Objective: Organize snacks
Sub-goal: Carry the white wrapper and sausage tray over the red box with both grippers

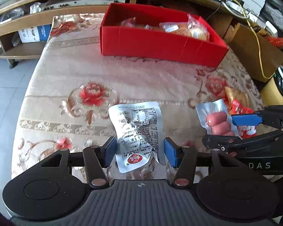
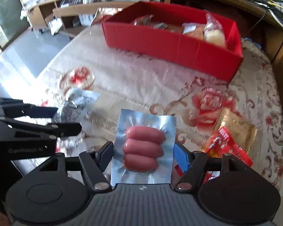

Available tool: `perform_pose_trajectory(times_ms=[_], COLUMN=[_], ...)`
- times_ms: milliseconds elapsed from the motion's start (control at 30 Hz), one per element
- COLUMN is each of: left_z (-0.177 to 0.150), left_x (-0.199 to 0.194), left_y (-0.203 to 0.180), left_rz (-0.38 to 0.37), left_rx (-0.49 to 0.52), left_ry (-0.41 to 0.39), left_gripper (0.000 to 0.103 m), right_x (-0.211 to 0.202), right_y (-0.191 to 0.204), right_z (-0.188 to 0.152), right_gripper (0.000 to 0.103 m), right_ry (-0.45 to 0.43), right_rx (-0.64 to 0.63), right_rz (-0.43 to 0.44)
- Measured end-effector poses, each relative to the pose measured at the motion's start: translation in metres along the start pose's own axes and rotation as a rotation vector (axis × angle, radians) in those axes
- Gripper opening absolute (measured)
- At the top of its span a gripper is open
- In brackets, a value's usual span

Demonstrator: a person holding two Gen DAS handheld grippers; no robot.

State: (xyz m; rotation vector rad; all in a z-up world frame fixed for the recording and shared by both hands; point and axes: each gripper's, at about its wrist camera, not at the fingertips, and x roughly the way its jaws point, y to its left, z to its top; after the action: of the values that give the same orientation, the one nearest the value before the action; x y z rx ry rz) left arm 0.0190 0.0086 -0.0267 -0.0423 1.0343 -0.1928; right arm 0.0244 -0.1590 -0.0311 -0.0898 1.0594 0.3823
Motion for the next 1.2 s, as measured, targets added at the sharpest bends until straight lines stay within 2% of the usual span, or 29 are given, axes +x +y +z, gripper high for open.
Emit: perform_pose_trajectory(times_ms=[533, 933, 1200], left_z=[0.064, 0.125, 0.16], left_x=[-0.002, 0.012, 0.035], left_y=[-0.019, -0.024, -0.023], left_rz=[-0.042, -0.019, -0.003], left_rx=[-0.01, 0.007, -0.013], left_ry=[-0.12, -0.19, -0.198], left_gripper=[0.061, 0.061, 0.06], right_x=[-0.019, -0.016, 0.001], right_y=[-0.03, -0.064, -0.083], right_z=[0.048, 0.099, 0.134], right_gripper=[0.071, 0.071, 0.071], right_ry=[-0.123, -0.201, -0.216], right_rx=[0.107, 0.189, 0.212], right_rz=[0.011, -0.011, -0.039])
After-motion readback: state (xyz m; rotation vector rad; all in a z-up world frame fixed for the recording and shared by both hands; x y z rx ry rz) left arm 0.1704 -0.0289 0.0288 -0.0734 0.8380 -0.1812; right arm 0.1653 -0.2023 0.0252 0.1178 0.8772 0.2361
